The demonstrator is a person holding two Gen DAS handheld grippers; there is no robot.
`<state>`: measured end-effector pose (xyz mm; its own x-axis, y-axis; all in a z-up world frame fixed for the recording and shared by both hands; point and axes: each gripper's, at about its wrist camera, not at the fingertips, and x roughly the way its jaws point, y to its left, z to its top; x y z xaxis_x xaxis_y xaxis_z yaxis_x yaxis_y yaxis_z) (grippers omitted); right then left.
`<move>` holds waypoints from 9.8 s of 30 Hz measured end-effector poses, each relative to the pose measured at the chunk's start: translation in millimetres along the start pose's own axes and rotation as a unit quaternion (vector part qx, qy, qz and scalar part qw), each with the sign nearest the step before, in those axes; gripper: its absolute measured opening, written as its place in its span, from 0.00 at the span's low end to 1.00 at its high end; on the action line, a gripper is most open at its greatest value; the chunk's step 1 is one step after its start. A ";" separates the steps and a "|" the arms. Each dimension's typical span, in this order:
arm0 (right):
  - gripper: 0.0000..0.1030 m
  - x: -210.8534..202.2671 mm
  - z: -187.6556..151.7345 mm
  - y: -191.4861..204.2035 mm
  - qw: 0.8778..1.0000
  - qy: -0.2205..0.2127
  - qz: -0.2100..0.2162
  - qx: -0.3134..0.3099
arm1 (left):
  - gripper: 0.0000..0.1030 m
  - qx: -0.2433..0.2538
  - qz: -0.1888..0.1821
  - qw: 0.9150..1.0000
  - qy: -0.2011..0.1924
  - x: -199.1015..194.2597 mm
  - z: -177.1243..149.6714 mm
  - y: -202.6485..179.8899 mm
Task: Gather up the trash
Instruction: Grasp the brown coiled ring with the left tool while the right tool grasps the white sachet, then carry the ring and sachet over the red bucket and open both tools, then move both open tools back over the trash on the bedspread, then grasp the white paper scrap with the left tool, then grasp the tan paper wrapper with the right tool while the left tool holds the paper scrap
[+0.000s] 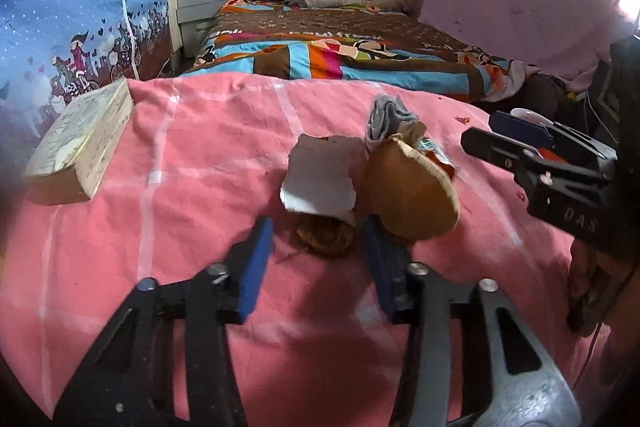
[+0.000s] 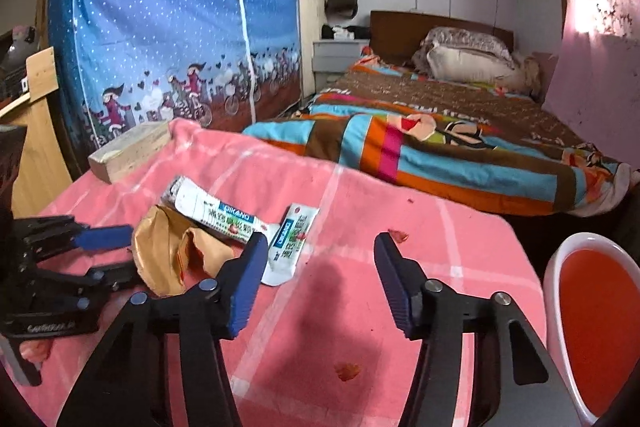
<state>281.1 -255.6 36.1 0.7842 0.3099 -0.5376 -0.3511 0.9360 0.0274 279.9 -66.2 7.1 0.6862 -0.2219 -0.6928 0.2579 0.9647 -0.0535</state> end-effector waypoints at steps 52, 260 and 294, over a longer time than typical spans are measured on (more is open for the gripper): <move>0.06 -31.3 -29.5 -21.2 0.992 0.062 0.098 0.045 | 0.43 -0.026 -0.048 0.998 -0.012 -35.1 -47.1 -3.1; 0.77 -17.6 -9.3 38.1 0.995 -0.015 0.095 0.019 | 0.42 -0.161 0.053 0.985 -0.037 -42.5 -41.5 71.5; 0.11 -40.5 -23.7 65.8 0.984 -0.046 0.171 -0.015 | 0.42 -0.111 0.066 0.983 -0.132 -84.7 -48.5 41.8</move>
<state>214.1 -210.6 39.6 0.6605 0.6212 -0.4218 -0.6164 0.7694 0.1679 199.6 -0.2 28.7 0.8640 -0.0934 -0.4947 0.0199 0.9882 -0.1518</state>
